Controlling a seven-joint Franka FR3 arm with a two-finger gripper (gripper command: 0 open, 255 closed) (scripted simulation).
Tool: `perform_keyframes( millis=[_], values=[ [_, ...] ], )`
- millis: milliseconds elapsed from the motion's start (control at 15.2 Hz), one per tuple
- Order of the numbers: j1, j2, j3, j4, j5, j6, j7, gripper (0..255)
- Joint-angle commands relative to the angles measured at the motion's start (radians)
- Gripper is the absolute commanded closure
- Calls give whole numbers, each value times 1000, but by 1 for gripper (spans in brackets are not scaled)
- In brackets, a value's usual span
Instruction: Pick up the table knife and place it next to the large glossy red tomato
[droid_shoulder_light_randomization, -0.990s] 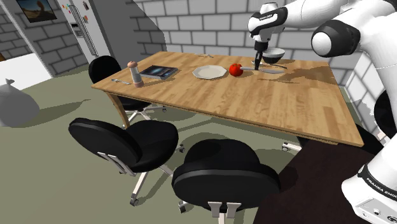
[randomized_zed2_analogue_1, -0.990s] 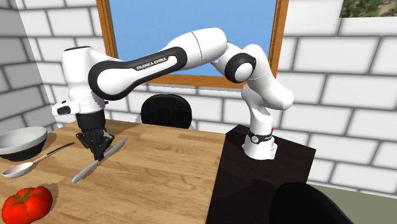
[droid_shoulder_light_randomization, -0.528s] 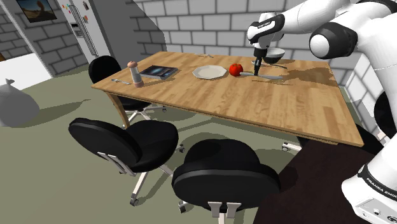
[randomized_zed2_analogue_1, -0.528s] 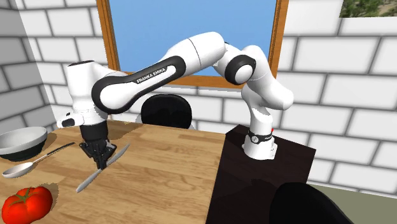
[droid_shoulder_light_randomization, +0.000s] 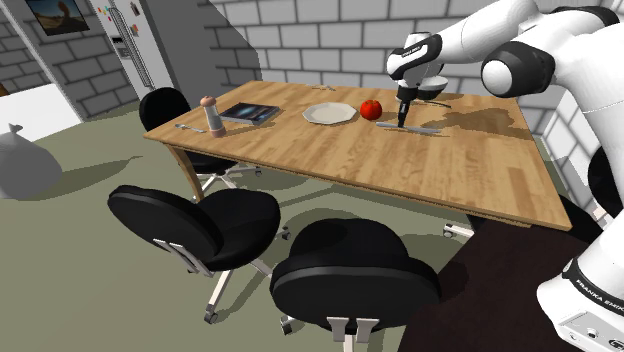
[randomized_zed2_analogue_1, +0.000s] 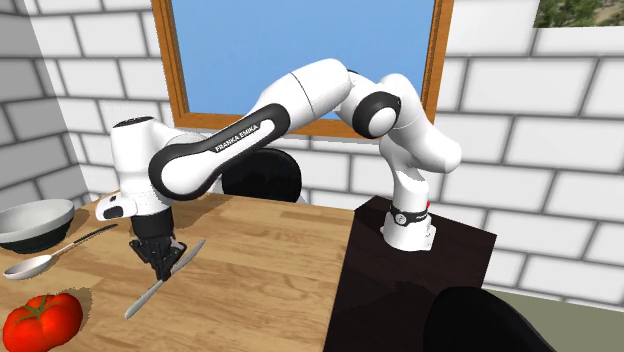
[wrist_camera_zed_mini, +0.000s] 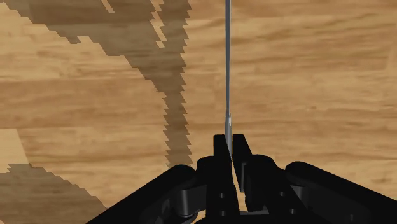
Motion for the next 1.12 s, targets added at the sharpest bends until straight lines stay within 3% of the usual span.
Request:
perform_keyframes(
  millis=[0, 396, 462, 792, 1056],
  values=[
    [-1, 6, 2, 2, 2, 5, -1, 255],
    [-1, 6, 2, 2, 2, 5, -1, 255],
    [-1, 6, 2, 2, 2, 5, -1, 0],
    [-1, 6, 2, 2, 2, 5, -1, 0],
    [0, -46, -15, 42, -20, -85, 13, 0]
  ],
)
